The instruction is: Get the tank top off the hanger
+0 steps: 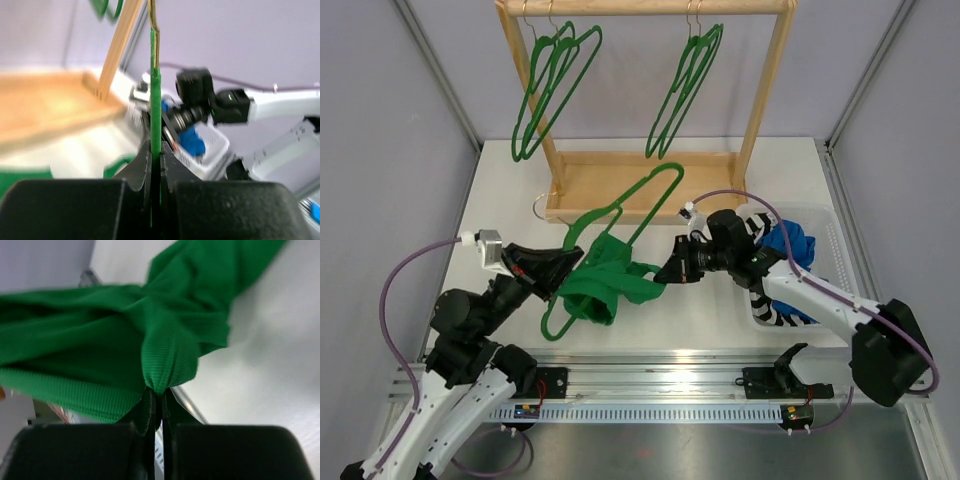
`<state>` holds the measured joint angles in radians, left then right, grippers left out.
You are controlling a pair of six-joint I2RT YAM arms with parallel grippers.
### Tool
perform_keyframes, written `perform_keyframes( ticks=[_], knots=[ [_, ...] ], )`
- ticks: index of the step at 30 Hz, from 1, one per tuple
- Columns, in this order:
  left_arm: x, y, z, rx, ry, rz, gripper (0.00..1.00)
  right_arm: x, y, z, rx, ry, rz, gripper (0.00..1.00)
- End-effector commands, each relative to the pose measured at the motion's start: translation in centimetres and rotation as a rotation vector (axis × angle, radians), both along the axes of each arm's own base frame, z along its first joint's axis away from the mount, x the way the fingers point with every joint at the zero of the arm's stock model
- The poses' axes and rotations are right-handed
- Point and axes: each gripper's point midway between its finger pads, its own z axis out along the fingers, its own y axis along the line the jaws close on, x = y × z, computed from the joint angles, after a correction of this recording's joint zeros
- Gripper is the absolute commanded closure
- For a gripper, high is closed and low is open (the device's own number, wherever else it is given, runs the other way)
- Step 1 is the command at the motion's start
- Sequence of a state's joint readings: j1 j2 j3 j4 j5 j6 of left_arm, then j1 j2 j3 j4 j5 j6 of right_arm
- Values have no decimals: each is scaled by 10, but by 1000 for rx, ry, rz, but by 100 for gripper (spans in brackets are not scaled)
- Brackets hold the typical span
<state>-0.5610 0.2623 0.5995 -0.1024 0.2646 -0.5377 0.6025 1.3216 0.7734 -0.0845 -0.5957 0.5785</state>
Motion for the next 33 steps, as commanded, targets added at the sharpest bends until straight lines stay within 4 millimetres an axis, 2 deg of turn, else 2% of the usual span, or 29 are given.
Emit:
perform_keyframes(
  ticks=[1,2,4,5,6,7,8,9,10,11,12,14,16,18,19,20,21,22,23,24,25,28,29,30,31,32,33],
  knots=[
    [-8,12,106,-188,-414,53,100,-48,24,58,87,-142,202,100],
    [-3,13,121,-217,-464,77,100,-68,34,60,77,-153,262,100],
    [6,24,143,-251,-530,168,100,-77,36,49,9,-160,263,100],
    [2,32,161,-298,-593,201,100,-80,35,40,-20,-151,257,100],
    [14,37,168,-318,-596,257,100,-78,28,15,-88,-123,217,100],
    [6,48,190,-372,-677,301,100,-76,21,-2,-138,-99,185,100],
    [8,55,198,-398,-693,341,100,-77,11,-26,-203,-64,157,100],
    [22,64,205,-416,-680,423,100,-74,5,-45,-261,-34,121,100],
    [24,70,214,-429,-690,461,100,-75,1,-57,-293,-13,110,100],
    [21,78,232,-451,-714,496,100,-78,-5,-76,-338,28,101,100],
    [34,82,234,-440,-696,559,100,-76,-9,-85,-366,42,75,100],
    [36,94,249,-473,-718,628,100,-77,-13,-101,-403,63,68,100],
    [43,97,251,-480,-698,659,100,-71,-20,-107,-449,66,24,100],
    [39,91,257,-454,-708,622,100,-63,-25,-100,-469,39,-30,100],
    [44,81,249,-392,-670,592,100,-61,-26,-94,-464,25,-47,100],
    [45,76,247,-364,-657,565,100,-51,-27,-76,-443,-30,-89,100],
    [47,73,242,-350,-635,553,100,-47,-30,-67,-440,-57,-119,100],
    [49,71,233,-324,-605,549,100,-46,-37,-61,-455,-70,-135,100],
    [50,69,228,-300,-591,542,100,-42,-36,-38,-419,-120,-146,100],
    [47,70,231,-280,-580,538,100,-44,-42,-33,-434,-121,-150,100],
    [59,63,212,-184,-491,529,100,-38,-44,-10,-407,-175,-176,100],
    [72,58,185,-6,-313,522,100,-44,-48,16,-371,-206,-161,100],
    [83,53,170,53,-255,525,100,-49,-43,37,-312,-233,-129,99],
    [90,51,147,144,-180,523,100,-52,-42,45,-290,-241,-114,97],
    [90,53,148,165,-162,531,100,-54,-40,52,-272,-248,-101,95],
    [99,49,138,209,-125,533,100,-58,-35,66,-238,-262,-60,83],
    [102,48,133,247,-108,528,100,-62,-32,70,-225,-265,-29,70]
  ],
)
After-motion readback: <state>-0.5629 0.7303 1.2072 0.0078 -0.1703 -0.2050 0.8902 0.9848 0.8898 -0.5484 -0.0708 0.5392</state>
